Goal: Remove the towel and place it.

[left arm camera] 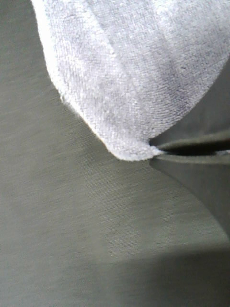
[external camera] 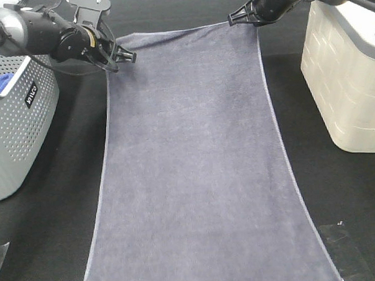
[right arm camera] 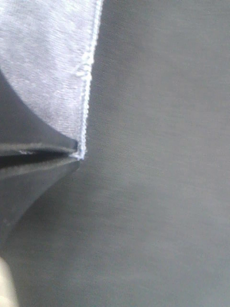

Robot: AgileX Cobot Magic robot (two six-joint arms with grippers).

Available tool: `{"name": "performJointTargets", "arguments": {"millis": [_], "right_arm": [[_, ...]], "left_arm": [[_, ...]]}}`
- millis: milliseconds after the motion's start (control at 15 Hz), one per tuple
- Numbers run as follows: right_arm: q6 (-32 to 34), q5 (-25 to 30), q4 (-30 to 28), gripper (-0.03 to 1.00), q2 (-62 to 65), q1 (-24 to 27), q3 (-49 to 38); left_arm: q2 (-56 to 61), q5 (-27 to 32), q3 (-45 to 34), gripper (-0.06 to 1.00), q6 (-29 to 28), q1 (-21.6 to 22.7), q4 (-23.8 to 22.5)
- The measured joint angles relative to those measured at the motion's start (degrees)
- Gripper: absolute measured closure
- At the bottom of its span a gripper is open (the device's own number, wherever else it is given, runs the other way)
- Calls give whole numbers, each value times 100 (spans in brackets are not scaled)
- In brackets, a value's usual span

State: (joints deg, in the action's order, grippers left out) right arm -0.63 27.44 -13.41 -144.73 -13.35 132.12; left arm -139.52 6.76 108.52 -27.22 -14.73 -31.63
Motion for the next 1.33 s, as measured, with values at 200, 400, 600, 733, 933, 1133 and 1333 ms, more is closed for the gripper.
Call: {"name": "performJointTargets", "arguments": {"millis": [200,400,600,733,933,1133,1333], "right_arm": [[0,-533,-229,97,-252,11,0],[0,-1003,-309,97,-401,86,0],[0,-1490,-315,97,-625,241,0],[0,-1604,-315,97,-688,269,0],[0,-1919,-355,97,-871,286,0],[0,-2080,-361,97,-1117,286,0],[0,-2137,-361,96,-1261,286,0]], "left_arm": [[-430,-510,573,94,0,92,0],[-779,-837,854,94,0,155,0],[-1083,-1473,1112,94,40,155,0],[-1232,-1587,1278,94,86,155,0],[-1484,-1604,1467,94,132,172,-34],[-1513,-1106,1484,94,143,218,-34],[-1524,-430,1484,94,143,218,-34]]}}
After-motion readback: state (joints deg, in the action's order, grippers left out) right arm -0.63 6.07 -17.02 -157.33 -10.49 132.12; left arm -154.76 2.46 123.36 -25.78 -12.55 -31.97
